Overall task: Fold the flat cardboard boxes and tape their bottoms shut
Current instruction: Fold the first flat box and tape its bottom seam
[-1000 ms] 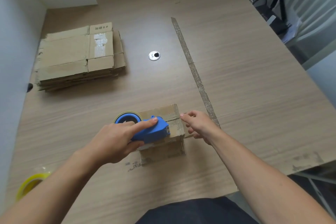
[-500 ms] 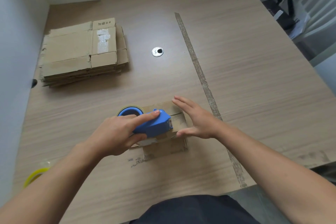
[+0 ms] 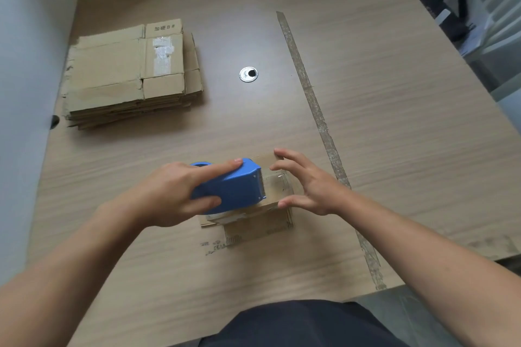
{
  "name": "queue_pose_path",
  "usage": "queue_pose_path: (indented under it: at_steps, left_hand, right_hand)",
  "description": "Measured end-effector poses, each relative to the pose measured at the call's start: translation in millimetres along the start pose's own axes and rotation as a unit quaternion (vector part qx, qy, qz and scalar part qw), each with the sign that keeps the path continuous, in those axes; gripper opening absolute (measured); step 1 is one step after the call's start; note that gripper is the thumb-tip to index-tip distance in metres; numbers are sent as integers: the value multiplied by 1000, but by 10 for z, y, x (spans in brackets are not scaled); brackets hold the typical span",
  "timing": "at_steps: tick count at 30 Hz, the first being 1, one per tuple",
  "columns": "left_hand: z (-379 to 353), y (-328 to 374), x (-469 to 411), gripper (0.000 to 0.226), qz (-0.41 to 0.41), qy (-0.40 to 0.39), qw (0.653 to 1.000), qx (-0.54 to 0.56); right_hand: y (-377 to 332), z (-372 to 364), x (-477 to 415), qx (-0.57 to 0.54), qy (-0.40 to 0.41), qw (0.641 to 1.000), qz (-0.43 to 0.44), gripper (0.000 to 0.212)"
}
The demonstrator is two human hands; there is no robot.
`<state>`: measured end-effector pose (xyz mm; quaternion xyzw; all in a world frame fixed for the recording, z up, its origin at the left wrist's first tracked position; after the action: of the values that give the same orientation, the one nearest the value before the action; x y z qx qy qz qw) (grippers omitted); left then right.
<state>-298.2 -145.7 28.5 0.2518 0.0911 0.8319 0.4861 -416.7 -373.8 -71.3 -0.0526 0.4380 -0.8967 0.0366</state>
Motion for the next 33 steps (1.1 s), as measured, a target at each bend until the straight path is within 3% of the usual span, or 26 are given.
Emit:
queue_pose_path:
  at_steps: [8, 18, 22, 28, 33]
  left_hand:
    - [402, -345, 284, 64, 38, 9, 999, 10]
    - [150, -4, 105, 71, -45, 47, 996, 64]
    - [154, 21, 238, 69, -79, 105, 991, -1]
    - [-4, 4, 297, 67, -96, 75, 989, -88]
    - [-93, -11, 291, 67, -116, 63, 981, -144]
  right_hand:
    - [2, 44, -2, 29, -39, 998, -27, 76]
    - [-130, -12, -45, -33, -4, 995, -97, 97]
    - [-236, -28, -22, -65, 20, 994, -81, 77]
    - [-350, -15, -90, 0, 152, 987, -54, 22]
    - [-415, -47, -265, 64, 125, 988, -60, 25]
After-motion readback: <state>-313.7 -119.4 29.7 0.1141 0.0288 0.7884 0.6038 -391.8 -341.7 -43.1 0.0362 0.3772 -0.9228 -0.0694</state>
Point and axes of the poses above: each hand's wrist, its own x-axis away from the middle knuckle, its own z-axis out of the back of the hand, y = z × x, the point moved 4 cm from there along -x, towards the middle knuckle, and after that the axes turned 1 degree about -z, right-handed, at the moved point
